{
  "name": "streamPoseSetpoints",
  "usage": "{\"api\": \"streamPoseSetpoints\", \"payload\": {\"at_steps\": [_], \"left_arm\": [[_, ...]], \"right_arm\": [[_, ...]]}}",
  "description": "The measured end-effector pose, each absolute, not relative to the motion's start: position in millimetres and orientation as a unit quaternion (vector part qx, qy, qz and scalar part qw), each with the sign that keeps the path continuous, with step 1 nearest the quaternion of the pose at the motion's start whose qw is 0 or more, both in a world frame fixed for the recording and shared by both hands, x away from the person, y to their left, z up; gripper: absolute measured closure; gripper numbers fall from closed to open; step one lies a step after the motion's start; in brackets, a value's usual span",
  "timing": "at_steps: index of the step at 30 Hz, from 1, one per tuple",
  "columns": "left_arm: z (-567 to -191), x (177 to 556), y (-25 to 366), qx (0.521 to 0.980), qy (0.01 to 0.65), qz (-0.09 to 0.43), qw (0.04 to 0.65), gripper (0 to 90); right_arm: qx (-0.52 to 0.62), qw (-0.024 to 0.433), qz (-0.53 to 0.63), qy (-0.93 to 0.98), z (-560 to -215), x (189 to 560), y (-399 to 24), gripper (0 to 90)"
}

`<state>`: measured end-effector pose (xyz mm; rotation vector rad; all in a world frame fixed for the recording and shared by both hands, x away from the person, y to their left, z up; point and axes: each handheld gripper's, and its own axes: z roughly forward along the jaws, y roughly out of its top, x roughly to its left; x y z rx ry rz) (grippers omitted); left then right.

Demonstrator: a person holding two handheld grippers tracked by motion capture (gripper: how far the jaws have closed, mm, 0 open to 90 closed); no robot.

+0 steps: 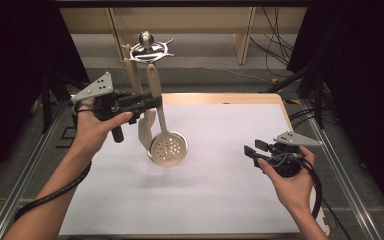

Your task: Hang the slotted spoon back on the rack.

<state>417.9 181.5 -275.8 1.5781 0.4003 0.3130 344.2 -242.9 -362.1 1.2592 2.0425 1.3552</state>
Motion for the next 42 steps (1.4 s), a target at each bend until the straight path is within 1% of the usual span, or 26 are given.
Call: {"api": "streamPoseSetpoints", "payload": {"at_steps": [24, 27, 42], "left_arm": [[-273.7, 417.9, 185.2, 0.701, 0.179, 0.136, 0.676, 74.9], [-273.8, 419.3, 184.9, 0.701, 0.180, 0.135, 0.677, 74.9], [-278.0, 423.9, 187.6, 0.701, 0.188, 0.130, 0.676, 74.9]], "right_arm": [[0.442, 0.197, 0.476, 0.735, -362.1, 344.5, -243.2, 53.1], [0.458, 0.185, 0.472, 0.731, -361.8, 342.6, -242.1, 53.1], [0.463, 0.179, 0.472, 0.729, -361.3, 341.6, -241.8, 53.1]]}}
